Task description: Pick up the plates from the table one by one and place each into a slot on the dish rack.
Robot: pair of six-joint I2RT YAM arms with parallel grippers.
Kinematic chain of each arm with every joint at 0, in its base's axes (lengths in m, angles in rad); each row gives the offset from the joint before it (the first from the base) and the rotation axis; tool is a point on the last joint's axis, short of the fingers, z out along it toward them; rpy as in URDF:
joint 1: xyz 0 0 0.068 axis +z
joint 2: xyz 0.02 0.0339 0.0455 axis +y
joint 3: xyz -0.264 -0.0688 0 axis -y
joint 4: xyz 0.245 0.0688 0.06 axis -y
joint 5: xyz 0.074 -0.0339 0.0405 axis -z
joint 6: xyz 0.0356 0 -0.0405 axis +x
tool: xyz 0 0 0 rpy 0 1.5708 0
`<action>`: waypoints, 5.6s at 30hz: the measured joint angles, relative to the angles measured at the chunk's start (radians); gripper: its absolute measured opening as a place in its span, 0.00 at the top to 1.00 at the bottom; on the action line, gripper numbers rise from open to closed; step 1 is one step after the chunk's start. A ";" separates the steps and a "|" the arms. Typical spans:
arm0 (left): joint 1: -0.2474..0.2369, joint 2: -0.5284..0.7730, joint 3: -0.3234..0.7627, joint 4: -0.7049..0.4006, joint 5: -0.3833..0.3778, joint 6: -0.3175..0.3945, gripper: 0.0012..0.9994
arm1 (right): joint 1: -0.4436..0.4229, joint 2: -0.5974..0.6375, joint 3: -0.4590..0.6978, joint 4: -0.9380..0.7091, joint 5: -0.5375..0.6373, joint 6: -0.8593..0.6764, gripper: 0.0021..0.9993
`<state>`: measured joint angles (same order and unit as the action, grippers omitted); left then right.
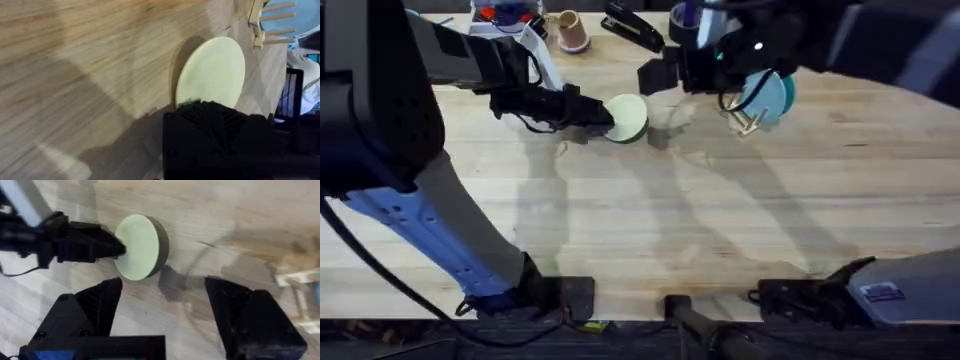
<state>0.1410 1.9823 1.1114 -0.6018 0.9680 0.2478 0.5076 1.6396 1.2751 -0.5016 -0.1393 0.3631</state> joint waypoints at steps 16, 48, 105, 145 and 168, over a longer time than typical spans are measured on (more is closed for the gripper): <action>0.000 0.000 0.000 0.000 0.000 0.000 0.96 | 0.000 0.217 0.002 0.222 -0.153 0.085 0.00; 0.008 0.000 0.000 -0.003 0.006 0.000 0.96 | 0.005 0.311 0.007 0.300 -0.281 0.198 0.97; -0.335 -0.834 0.190 -0.474 -0.752 -0.020 0.96 | -0.122 -0.135 0.579 -0.862 0.257 -0.592 0.97; -0.335 -0.834 0.200 -0.476 -0.778 -0.024 0.01 | -0.290 -0.135 0.639 -0.923 0.235 -0.749 0.97; -0.335 -0.834 0.200 -0.476 -0.778 -0.024 0.00 | -0.351 -0.034 0.641 -0.924 0.134 -0.776 0.97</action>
<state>-0.1940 1.1488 1.3109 -1.0780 0.1898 0.2239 0.1566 1.6059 1.9160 -1.4259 -0.0051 -0.4129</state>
